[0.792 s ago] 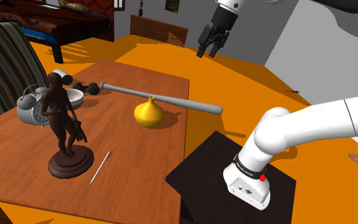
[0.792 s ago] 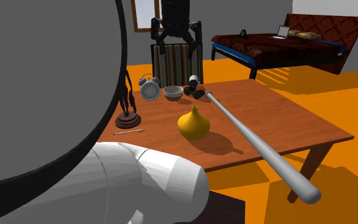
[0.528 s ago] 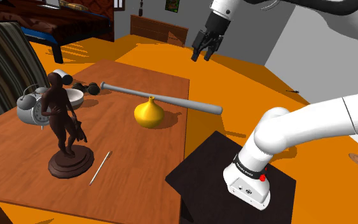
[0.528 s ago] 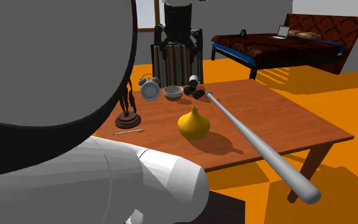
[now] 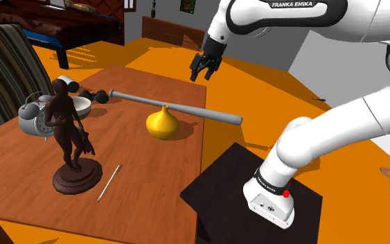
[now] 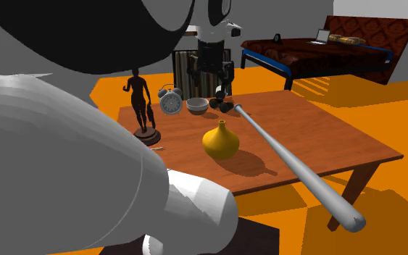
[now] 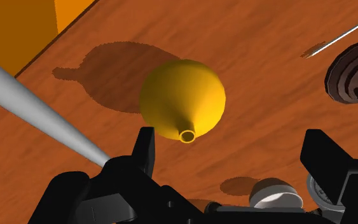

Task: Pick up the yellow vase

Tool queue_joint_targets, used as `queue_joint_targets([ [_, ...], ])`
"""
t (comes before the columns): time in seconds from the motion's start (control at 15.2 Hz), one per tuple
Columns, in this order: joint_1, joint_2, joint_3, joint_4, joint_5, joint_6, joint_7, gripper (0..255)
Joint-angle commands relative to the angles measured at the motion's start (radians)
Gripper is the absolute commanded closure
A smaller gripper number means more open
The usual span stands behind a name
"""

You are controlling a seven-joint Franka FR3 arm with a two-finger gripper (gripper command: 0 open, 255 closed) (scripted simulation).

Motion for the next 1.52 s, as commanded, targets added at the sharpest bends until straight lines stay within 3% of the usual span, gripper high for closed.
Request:
queue_joint_targets([
  [0.0, -0.003, 0.056, -0.002, -0.017, 0.002, 0.077, -0.009, 0],
  [0.86, -0.011, 0.511, -0.004, 0.058, 0.024, 0.476, -0.044, 0],
  [1.19, -0.013, 0.696, -0.005, 0.145, 0.034, 0.579, -0.058, 0],
  [1.45, -0.013, 0.734, -0.003, 0.132, 0.040, 0.630, -0.066, 0],
])
